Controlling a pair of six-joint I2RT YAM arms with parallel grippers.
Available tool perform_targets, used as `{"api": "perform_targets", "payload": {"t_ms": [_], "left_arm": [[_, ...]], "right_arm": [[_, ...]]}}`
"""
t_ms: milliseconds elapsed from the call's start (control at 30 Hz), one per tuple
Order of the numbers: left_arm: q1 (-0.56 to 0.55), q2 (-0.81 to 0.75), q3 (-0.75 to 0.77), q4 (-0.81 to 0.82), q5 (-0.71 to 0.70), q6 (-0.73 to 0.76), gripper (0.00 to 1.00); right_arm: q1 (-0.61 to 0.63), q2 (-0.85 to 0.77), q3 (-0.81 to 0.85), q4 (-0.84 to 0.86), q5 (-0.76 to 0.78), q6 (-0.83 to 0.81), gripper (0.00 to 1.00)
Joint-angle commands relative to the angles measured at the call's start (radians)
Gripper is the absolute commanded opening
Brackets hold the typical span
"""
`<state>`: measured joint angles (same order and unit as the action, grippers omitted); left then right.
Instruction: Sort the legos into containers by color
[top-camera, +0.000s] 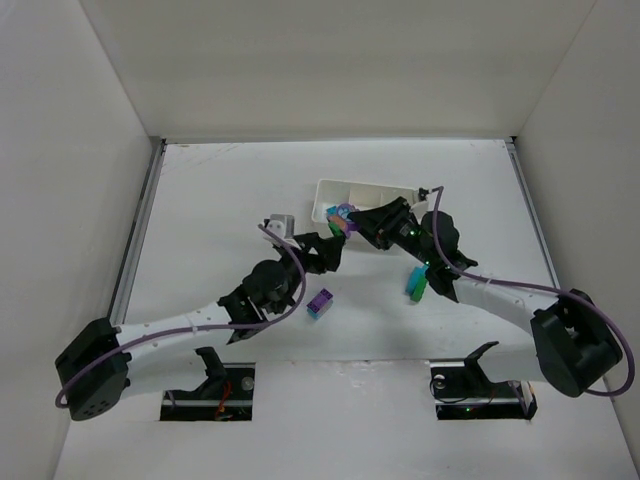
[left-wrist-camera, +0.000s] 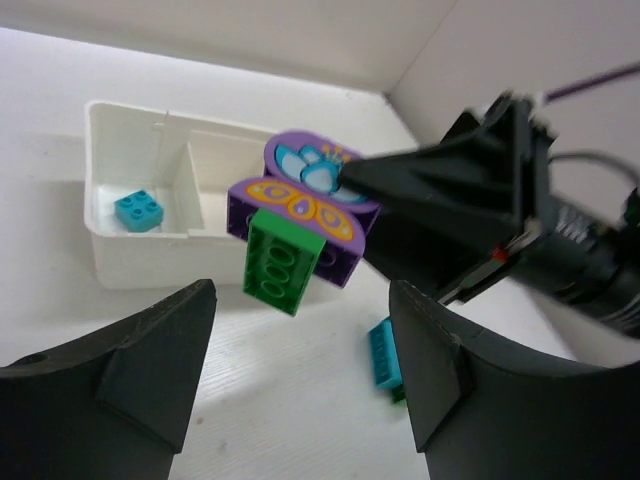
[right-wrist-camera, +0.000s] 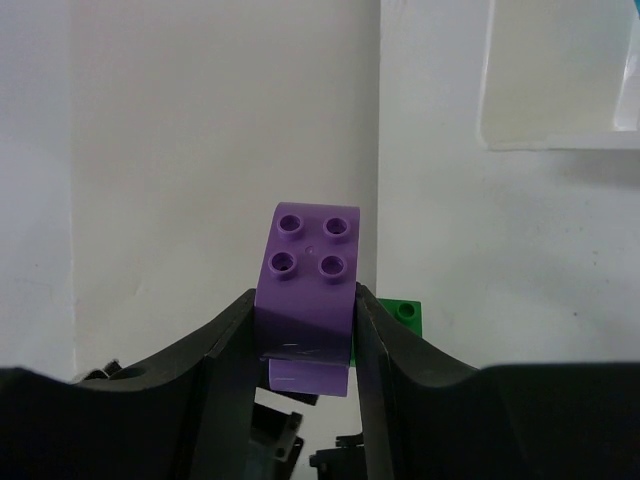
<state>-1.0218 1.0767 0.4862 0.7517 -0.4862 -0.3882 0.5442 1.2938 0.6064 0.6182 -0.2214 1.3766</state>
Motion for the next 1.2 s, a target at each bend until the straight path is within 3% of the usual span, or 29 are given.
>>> {"api": "perform_targets", "payload": {"t_ms": [0,167,467,767,900,1167], "left_arm": [[0.048,-0.078,0.005,-0.012,-0.022,-0.303,0.68],[0.145,-0.043,0.041,-0.144,0.055,-0.507,0.68],[0.202,0.029,0.061,-0.118,0.193,-0.721,0.65],[0.208,0.061,0.041,-0.045,0.216,-0.775,0.64],[0.194,0.066,0.046,-0.038,0.195,-0.71,0.55],[0.182,0.046,0.008,0.009,0.13,-0.646,0.6]], "right_arm": [[-0.002,0.007,0.003,0.106,-0.004,-0.07,0.29],[0.001,0.013,0.018,0.107,0.001,-0.094,0.29],[0.004,0.044,0.027,0.106,0.005,-0.157,0.29],[0.023,0.081,0.058,0.107,-0.006,-0.177,0.29],[0.024,0.075,0.062,0.103,-0.009,-0.174,0.29],[0.013,0.061,0.082,0.1,-0.056,-0.14,0.29]]}}
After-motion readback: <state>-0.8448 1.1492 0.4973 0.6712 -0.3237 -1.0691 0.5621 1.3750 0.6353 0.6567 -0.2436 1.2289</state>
